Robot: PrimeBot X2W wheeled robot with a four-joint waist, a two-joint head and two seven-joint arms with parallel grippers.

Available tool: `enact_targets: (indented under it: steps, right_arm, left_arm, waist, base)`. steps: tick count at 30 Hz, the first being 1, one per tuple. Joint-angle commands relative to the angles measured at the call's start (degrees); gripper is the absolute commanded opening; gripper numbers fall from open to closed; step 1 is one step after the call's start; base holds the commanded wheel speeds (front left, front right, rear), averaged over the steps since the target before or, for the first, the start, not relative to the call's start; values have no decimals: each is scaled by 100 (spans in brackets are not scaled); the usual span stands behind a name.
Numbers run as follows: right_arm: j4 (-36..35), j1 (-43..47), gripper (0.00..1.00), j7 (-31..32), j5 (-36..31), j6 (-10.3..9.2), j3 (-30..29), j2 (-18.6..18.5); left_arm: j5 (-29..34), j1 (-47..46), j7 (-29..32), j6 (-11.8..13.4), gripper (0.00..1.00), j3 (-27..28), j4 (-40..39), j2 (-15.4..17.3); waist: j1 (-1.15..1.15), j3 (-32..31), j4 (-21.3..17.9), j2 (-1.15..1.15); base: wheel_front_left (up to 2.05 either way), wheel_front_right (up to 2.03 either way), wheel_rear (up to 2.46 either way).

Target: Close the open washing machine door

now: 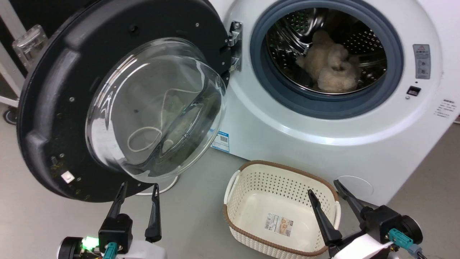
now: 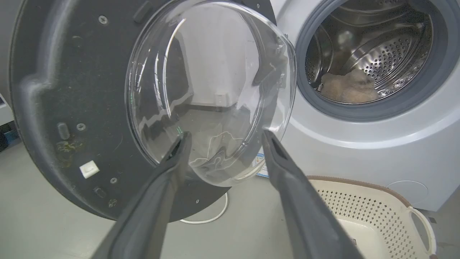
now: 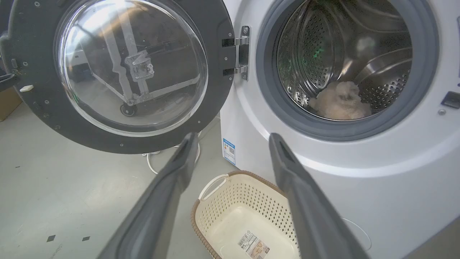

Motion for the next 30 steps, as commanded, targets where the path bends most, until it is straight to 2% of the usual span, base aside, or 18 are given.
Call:
enact_targets:
  steps: [1, 20, 21, 22, 23, 30]
  right_arm:
    - [29, -76, 100, -59, 62, 3, 48, -46]
    - [165, -43, 100, -287, 225, 4, 352, -156]
    - [171, -34, 100, -299, 231, 4, 364, -160]
    - [177, -24, 100, -311, 237, 4, 372, -162]
    - [182, -14, 100, -323, 244, 4, 378, -163]
    - [196, 82, 100, -407, 260, 4, 368, -159]
  left_arm:
    - [-44, 89, -74, 48, 100, -26, -35, 38]
    - [-73, 224, -302, 188, 100, -182, -54, 123]
    - [-85, 229, -314, 186, 47, -187, -43, 130]
    - [-95, 234, -326, 183, 12, -193, -35, 137]
    - [-102, 235, -338, 177, 0, -200, -32, 146]
    - [-450, 152, -422, 98, 0, 29, -413, -3]
  waist:
    - [0, -1, 42, 0]
    - [0, -16, 488, 0]
    - [0, -20, 509, 0]
    - [0, -25, 530, 0]
    - [0, -30, 551, 0]
    - [0, -42, 712, 0]
  base:
    - [0, 0, 0]
    - [0, 0, 0]
    - [0, 0, 0]
    - [0, 0, 0]
    - [0, 0, 0]
    - [0, 0, 0]
